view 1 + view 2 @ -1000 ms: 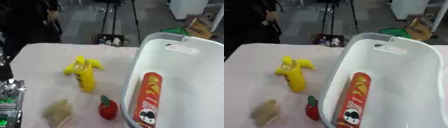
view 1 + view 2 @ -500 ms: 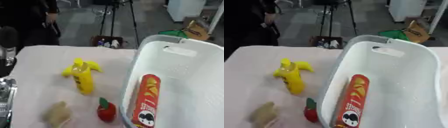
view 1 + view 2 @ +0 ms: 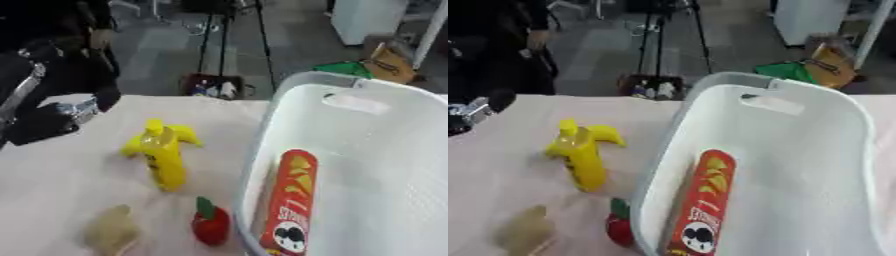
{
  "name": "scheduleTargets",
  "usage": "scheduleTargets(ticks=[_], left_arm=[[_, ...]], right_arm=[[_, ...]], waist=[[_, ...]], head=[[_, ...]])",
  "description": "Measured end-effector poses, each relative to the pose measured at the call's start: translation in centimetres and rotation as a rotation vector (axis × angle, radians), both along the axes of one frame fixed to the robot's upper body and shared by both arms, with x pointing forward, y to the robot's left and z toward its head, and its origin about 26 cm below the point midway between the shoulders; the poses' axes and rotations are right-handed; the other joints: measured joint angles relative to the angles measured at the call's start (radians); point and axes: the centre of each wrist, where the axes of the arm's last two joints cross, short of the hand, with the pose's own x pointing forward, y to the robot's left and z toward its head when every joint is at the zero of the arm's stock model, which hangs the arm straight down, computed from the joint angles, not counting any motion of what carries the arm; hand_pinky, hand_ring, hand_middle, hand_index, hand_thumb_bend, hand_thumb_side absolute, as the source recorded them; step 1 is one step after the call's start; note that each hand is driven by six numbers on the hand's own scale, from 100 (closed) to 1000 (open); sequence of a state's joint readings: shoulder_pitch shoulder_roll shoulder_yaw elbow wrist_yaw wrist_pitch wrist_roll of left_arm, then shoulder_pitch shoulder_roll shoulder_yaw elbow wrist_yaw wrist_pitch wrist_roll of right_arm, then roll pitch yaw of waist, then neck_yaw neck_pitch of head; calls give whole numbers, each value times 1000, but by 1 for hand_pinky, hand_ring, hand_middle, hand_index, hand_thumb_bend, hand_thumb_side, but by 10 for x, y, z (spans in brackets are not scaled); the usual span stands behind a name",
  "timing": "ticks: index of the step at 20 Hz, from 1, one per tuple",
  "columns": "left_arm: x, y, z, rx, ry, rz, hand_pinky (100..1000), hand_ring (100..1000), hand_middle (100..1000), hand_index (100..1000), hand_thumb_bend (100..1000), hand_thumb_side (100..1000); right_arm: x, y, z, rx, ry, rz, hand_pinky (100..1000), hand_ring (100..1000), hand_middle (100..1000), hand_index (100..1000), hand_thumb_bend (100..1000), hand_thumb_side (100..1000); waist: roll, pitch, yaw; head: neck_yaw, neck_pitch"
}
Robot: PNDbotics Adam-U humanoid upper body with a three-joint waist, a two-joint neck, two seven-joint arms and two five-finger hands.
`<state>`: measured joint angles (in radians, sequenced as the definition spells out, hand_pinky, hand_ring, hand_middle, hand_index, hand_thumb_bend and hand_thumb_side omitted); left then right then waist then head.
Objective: Pick up objects on the table and place them in the box.
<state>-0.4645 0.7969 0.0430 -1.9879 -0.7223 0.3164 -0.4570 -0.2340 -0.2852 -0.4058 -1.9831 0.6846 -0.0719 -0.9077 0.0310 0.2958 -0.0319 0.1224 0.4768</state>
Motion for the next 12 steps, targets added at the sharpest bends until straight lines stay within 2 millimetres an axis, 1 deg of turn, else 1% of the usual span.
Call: scheduleTargets(ticks=[1, 2, 3, 4, 5, 6, 7, 8, 9, 10, 12], left_arm=[[-1, 0, 3, 14, 45, 10, 857, 909, 911, 1000, 893, 921], [-1, 1, 4, 22, 86, 15, 857, 909, 911, 1000, 893, 921], [-1, 1, 6, 25, 123, 14, 865, 916, 915, 1000, 1000, 903], [-2, 0, 7, 23, 157, 11, 865, 916, 915, 1000, 1000, 903], [-2, 0, 8, 17, 188, 8, 865, 916, 915, 1000, 1000, 875], [-2, 1, 9, 8, 217, 6, 865, 916, 915, 1000, 1000, 875], [-1, 1, 9, -5, 241, 6, 879, 926, 920, 1000, 1000, 850], [-1, 1, 10, -17, 261, 8, 879, 926, 920, 1000, 1000, 850], [0, 2, 10, -29, 280, 14, 901, 942, 928, 1000, 1000, 861], [1, 3, 9, -43, 294, 20, 904, 944, 930, 1000, 1000, 850], [1, 3, 9, -74, 312, 27, 918, 956, 946, 1000, 1000, 804]], right_arm=[[0, 0, 0, 0, 0, 1, 725, 539, 530, 661, 100, 699], [0, 0, 0, -1, 0, 1, 725, 539, 530, 661, 100, 699], [0, 0, 0, -1, 0, 3, 725, 539, 530, 661, 100, 699], [0, 1, 0, -2, 1, 5, 725, 539, 530, 661, 100, 699], [0, 1, 0, -3, 1, 7, 726, 538, 530, 661, 100, 700], [0, 1, 0, -4, 1, 8, 726, 538, 530, 661, 100, 700], [0, 1, -1, -4, 0, 8, 725, 539, 530, 661, 100, 700], [0, 1, -1, -4, 0, 9, 725, 539, 530, 661, 100, 700], [0, 1, -1, -5, 0, 10, 725, 538, 529, 661, 100, 699], [1, 2, -1, -5, 1, 11, 725, 538, 529, 661, 100, 699], [1, 2, -1, -6, 1, 13, 725, 538, 529, 661, 100, 700]], waist=[[0, 0, -2], [0, 0, -3], [0, 0, -4], [0, 0, -4], [0, -1, -4], [0, -1, -4], [0, -2, -4], [0, -2, -4], [-1, -2, -5], [-1, -2, -5], [-2, -2, -6]], head=[[1, 0], [2, 0], [4, 0], [5, -2], [6, -3], [7, -3], [8, -3], [9, -4], [9, -5], [9, -8], [9, -12]])
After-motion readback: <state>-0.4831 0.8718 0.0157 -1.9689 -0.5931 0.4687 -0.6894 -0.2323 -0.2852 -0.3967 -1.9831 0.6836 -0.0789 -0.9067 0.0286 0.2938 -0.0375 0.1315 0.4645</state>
